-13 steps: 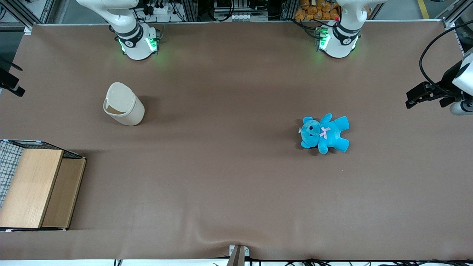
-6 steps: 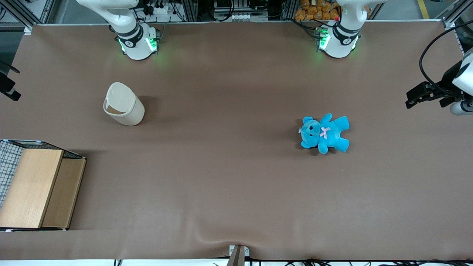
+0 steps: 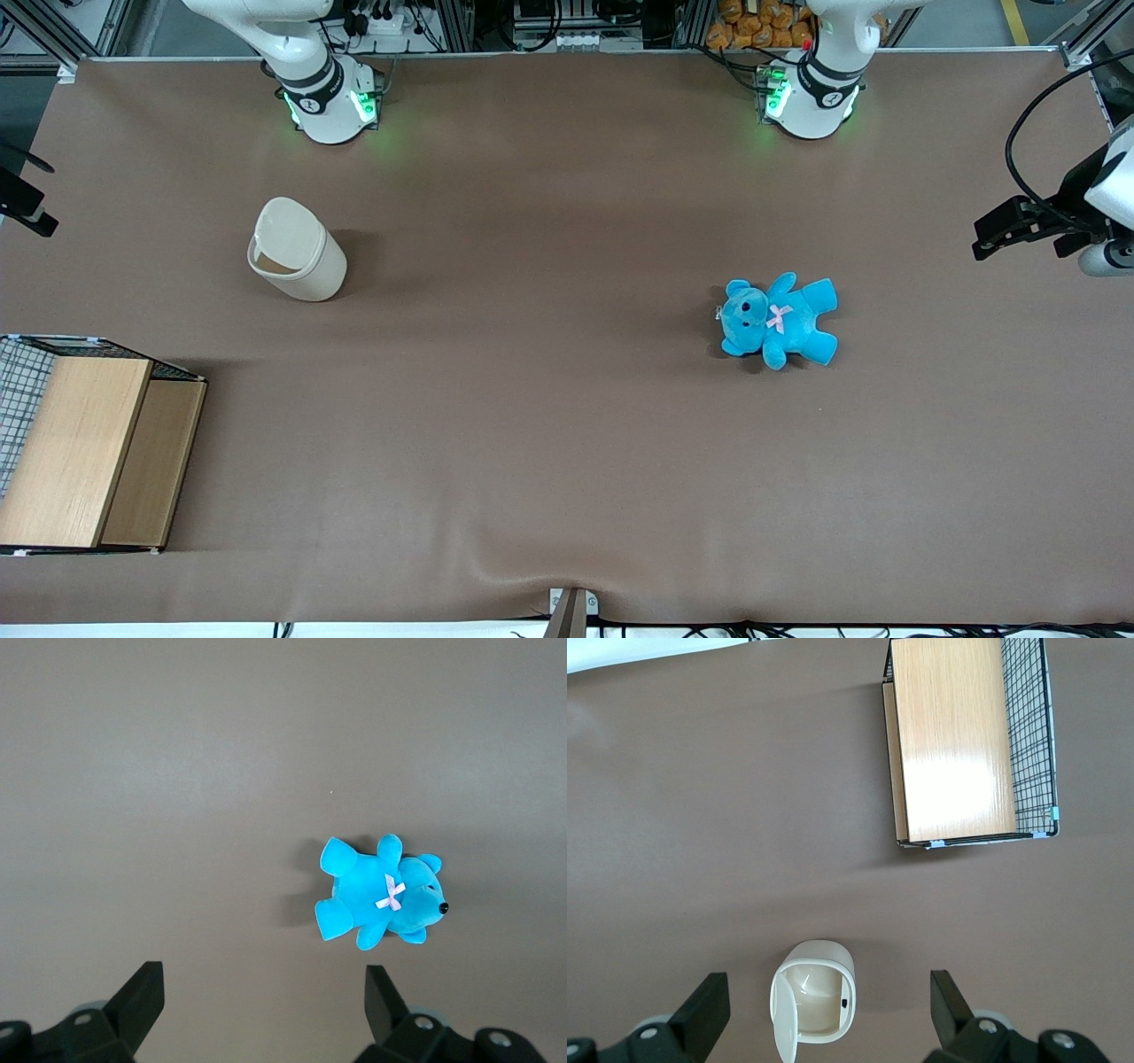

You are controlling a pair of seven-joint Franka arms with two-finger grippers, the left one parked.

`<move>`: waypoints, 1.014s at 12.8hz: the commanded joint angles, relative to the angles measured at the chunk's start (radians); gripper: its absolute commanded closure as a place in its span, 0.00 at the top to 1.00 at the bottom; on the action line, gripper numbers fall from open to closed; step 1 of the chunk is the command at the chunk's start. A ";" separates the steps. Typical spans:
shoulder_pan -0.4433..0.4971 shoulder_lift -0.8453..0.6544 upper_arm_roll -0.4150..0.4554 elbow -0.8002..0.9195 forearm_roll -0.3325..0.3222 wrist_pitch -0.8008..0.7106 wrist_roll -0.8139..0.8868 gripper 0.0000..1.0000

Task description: Open trash can with right arm

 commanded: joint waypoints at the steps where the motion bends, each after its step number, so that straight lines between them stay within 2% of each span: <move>1: 0.006 -0.011 0.001 -0.014 -0.009 -0.006 0.008 1.00; 13: 0.006 0.000 0.001 -0.010 -0.009 -0.004 -0.005 1.00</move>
